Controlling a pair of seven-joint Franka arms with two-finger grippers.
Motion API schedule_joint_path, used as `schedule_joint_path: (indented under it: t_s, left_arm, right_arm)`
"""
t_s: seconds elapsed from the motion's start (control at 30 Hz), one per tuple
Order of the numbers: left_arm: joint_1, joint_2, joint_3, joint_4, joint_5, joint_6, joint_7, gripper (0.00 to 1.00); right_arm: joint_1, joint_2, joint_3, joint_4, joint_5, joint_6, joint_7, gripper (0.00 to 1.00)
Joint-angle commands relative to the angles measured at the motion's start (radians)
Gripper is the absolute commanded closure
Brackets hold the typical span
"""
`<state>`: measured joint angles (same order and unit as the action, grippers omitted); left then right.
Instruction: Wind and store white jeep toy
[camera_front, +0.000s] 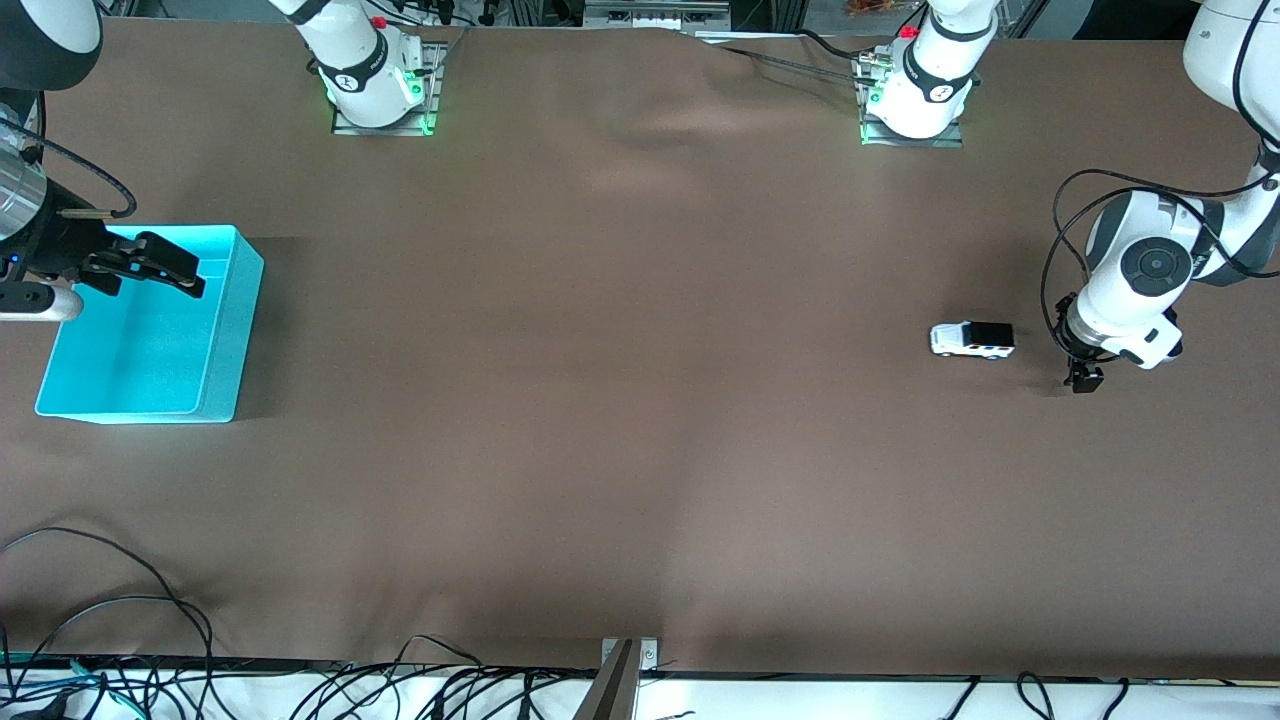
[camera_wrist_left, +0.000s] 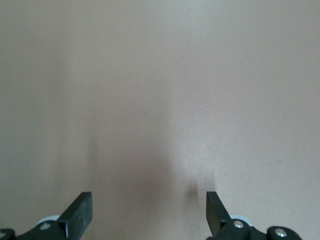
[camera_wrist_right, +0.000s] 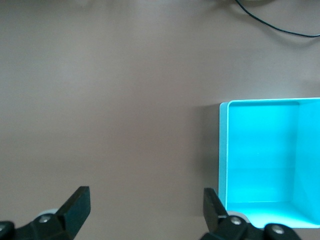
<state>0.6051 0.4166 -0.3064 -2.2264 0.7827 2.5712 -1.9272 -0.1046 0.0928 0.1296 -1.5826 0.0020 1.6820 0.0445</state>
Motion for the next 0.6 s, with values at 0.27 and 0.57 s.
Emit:
schedule_joint_path:
  t_s: [0.27,0.57]
  left_arm:
    - [0.005,-0.140,-0.076,0.116,-0.273,-0.244,0.401,0.00]
    - [0.004,-0.151,-0.148,0.303,-0.352,-0.445,0.579,0.00]
  right_arm:
    - [0.003,0.001,0.001,0.010,-0.017,-0.004,0.006,0.00]
    - [0.003,0.001,0.001,0.010,-0.017,-0.004,0.006,0.00]
